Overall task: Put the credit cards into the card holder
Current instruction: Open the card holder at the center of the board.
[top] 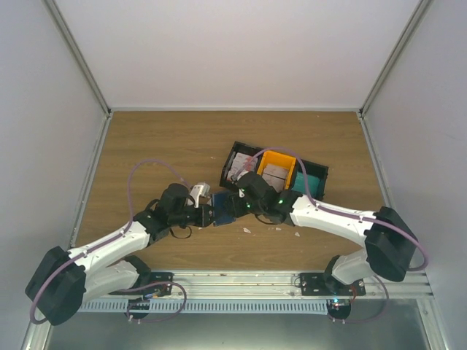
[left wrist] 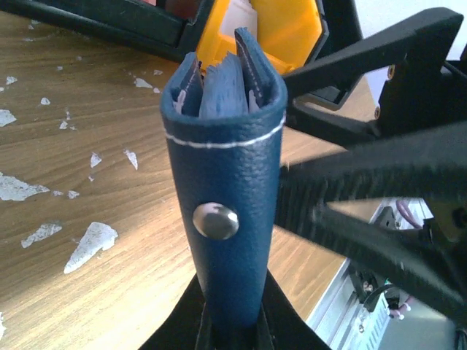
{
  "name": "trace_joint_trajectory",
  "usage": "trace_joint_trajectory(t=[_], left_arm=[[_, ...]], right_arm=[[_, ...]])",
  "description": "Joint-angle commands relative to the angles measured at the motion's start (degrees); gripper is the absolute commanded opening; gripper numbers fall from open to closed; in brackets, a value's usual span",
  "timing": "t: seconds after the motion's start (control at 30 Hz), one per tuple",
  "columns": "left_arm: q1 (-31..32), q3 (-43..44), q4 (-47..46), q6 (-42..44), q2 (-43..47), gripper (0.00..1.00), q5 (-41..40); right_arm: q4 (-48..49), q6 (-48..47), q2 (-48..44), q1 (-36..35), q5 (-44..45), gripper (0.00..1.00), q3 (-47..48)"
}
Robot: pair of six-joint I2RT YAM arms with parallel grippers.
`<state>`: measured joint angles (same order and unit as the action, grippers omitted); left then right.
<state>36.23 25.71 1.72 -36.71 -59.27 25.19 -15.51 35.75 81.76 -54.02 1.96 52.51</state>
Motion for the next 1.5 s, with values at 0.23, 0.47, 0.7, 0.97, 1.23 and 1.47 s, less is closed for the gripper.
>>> trace_joint_trajectory(t=[0.23,0.47,0.7,0.97,1.23,1.47], left_arm=[[-0.3,1.3,-3.8,2.2,-0.4,0.00,-1.1],[-0.3,0.9,-4.5,2.4,-0.6,0.00,-1.2],[-0.3,0.3,-4.1,2.5,-0.9,0.00,-1.1],[-0.3,0.1,-3.6,2.9,-1.2,0.00,-1.5],[-0.3,0.2,-3.5,2.9,-1.7,0.00,-1.4],[-0.3,-1.3,-4.6,1.0,-1.5,0.00,1.0]], right_arm=[[-2.8,2.2,2.9,-1.7,0.5,0.62,-1.1],[-10.5,8.8,1.3,-1.8,14.4,0.41,-4.3],[-6.2,7.7,-1.5,-1.7,12.2,0.34,-5.0],[2.5,4.4,-7.5,-1.6,4.2,0.53,-7.8],[5.1,4.5,-4.2,-1.5,-0.4,0.58,-7.4],[5.1,5.2,-1.1,-1.5,6.2,0.27,-6.8]])
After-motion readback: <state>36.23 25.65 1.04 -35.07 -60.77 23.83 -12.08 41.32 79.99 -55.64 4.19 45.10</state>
